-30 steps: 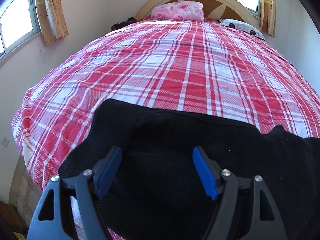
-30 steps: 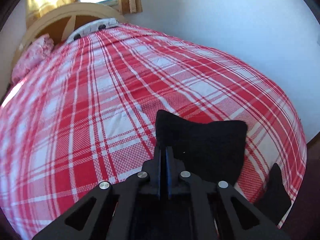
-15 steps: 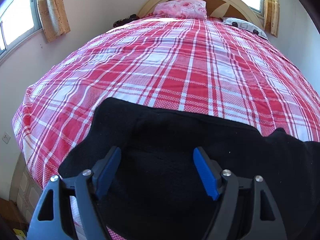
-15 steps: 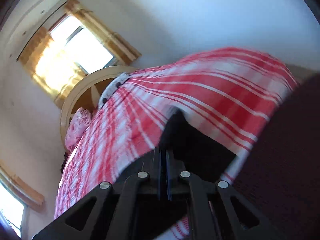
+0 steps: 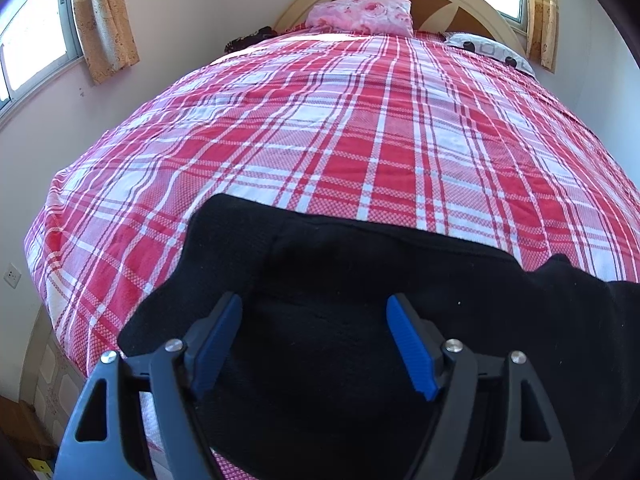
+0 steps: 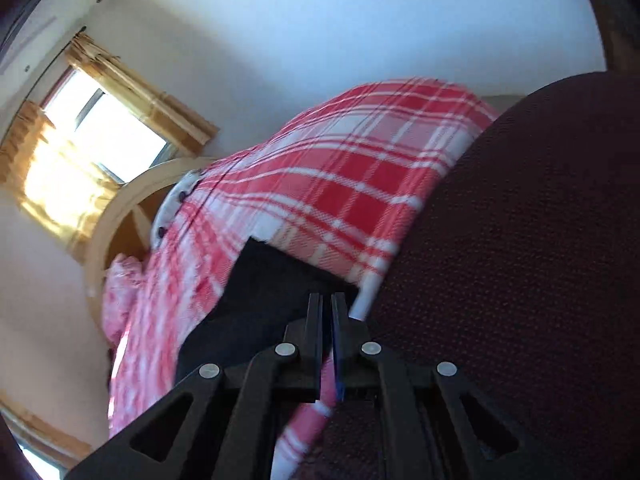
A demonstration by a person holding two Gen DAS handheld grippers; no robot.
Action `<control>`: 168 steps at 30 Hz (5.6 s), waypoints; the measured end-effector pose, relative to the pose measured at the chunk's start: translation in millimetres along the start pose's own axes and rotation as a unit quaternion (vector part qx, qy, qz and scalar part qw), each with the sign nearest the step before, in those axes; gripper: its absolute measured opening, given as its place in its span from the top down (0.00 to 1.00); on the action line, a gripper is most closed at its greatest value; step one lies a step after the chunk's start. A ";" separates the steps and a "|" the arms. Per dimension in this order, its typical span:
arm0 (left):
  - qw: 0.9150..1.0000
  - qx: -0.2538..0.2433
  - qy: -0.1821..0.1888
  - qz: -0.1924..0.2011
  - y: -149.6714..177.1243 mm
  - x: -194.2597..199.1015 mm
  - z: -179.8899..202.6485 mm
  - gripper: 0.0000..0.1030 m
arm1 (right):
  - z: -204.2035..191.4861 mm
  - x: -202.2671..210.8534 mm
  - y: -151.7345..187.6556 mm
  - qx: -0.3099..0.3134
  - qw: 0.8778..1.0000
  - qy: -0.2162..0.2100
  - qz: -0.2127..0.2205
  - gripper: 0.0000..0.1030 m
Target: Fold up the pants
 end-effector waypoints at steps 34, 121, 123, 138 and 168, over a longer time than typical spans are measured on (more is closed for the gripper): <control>1.000 -0.005 0.003 -0.002 0.5 -0.8 -0.6 0.21 | -19.9 -81.9 19.2 -0.013 0.998 -0.002 -0.068 0.93; 0.998 -0.019 -0.051 0.025 17.0 0.4 -48.4 0.00 | -431.0 -8.6 502.8 0.456 0.718 -0.361 -0.383 0.73; 0.998 -0.019 -0.051 0.025 17.4 0.5 -48.2 0.00 | -416.1 -41.1 498.0 0.468 0.741 -0.307 -0.371 1.00; 0.993 -0.067 -0.051 0.081 -18.3 24.3 -27.7 0.00 | -402.4 -12.0 422.4 0.404 0.807 -0.324 -0.284 0.96; 0.998 0.002 -0.067 -0.004 -4.5 -18.9 -28.7 0.00 | -67.8 -98.7 -3.1 0.089 0.987 -0.095 -0.098 0.96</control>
Point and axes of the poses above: each gripper's, at about its wrist camera, not at the fingertips, and x roughly against the way its jaws point, z to its right, y to its underside, the point moved 10 cm from there along -x, roughly the way its jaws point, and after that the axes turned 8 degrees about z, right-handed, at the moved point
